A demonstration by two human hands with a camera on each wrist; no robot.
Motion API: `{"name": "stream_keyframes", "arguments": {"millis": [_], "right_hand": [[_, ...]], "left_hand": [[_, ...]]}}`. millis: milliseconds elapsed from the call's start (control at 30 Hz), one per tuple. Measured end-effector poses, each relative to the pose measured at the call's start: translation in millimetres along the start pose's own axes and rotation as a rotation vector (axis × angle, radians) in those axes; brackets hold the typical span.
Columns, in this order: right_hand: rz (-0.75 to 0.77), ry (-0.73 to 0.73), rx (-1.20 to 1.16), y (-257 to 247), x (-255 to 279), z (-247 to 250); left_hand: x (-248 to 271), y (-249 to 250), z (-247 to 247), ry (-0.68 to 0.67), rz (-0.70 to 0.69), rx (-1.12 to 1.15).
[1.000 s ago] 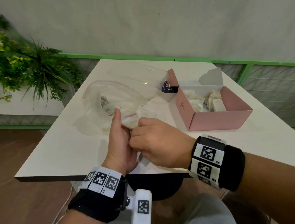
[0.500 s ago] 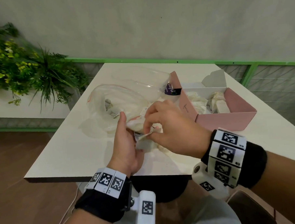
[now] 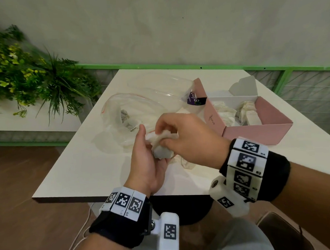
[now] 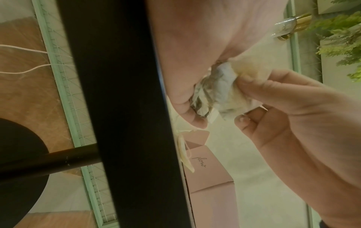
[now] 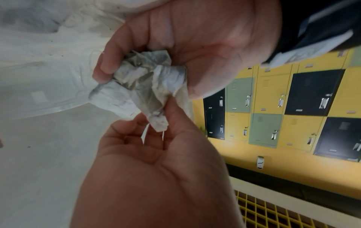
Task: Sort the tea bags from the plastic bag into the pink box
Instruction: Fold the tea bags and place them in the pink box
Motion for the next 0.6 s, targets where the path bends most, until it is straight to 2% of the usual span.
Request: {"name": "stream_keyframes", "arguments": {"millis": [100,267,367,600], "right_hand": [[-0.101,-0.079,-0.19,0,-2,14],[-0.134,-0.189,-0.232,2,-7,59],[-0.166,-0.135,-0.226,8,-14,96],[-0.34,0.133,0.009,61,-26,173]], "left_hand": [[1,1,-1,-0.037,0.007,0.001],[2,4,-2,0.022,0.008,-0.031],[0,3,-3,0.036,0.026,-0.071],[-4,-1,-1,-0.002,0.032,-0.06]]}}
Point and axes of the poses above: each hand's wrist, its own x-axis away from the middle knuckle, its own z-axis out of the back of the hand, y = z × x, the point moved 4 cm from there along -x, towards the middle knuckle, and after that the axes turned 8 degrees about y, right-handed, at the moved point
